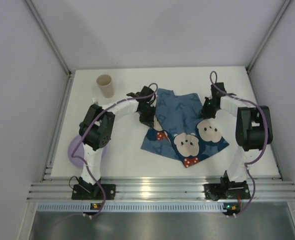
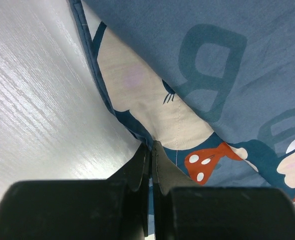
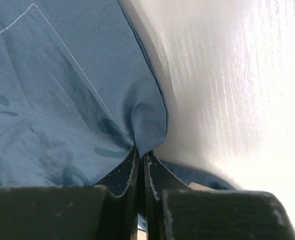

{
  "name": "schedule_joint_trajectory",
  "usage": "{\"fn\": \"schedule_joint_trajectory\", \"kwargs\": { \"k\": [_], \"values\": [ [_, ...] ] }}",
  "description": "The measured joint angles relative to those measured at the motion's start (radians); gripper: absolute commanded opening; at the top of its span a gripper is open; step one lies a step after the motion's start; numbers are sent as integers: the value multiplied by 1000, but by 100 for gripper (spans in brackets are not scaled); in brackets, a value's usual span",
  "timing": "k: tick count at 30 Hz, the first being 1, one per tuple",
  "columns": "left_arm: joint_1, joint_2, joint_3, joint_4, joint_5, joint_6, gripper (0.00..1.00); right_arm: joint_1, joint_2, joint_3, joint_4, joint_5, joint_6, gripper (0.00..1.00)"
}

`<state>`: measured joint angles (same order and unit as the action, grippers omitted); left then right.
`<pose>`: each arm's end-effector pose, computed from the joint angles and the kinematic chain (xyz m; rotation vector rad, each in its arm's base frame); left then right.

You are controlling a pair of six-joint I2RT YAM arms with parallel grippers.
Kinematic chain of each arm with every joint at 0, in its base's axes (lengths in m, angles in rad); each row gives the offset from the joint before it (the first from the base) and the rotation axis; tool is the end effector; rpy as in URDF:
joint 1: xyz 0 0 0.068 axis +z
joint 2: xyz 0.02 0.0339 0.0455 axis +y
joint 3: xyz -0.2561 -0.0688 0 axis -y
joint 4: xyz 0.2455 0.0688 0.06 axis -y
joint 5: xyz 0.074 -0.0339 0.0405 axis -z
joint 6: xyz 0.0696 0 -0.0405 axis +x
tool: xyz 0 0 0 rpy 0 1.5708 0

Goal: Set the dinner table for one person

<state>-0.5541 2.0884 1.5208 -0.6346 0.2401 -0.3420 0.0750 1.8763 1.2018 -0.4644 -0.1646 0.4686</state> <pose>0.3629 -0.2440 0.1226 0.3671 2.8406 -0.5426 0.3840 0.0403 0.1217 0.4880 2.7013 0.3797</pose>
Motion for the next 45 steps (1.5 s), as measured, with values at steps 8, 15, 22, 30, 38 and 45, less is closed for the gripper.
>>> {"fn": "schedule_joint_trajectory", "kwargs": {
  "k": [8,15,22,30,38,45],
  "values": [
    [43,-39,-50,5,-51,-23,0,-89,-18,6,-92,56,-45,0],
    [180,-224,-246,-44,-214,-78,0,-258,-31,19,-151,129,-58,0],
    [196,-418,-365,-74,-310,-166,0,-245,-31,19,-157,90,-56,0],
    [192,-463,-456,-107,-351,-248,0,-201,-31,19,-157,43,-53,16],
    [192,-507,-467,-152,-425,-275,32,-114,-46,18,-169,52,-45,85],
    [191,-525,-403,-226,-468,-310,72,-100,-145,17,-228,80,-35,86]
  ]
}}
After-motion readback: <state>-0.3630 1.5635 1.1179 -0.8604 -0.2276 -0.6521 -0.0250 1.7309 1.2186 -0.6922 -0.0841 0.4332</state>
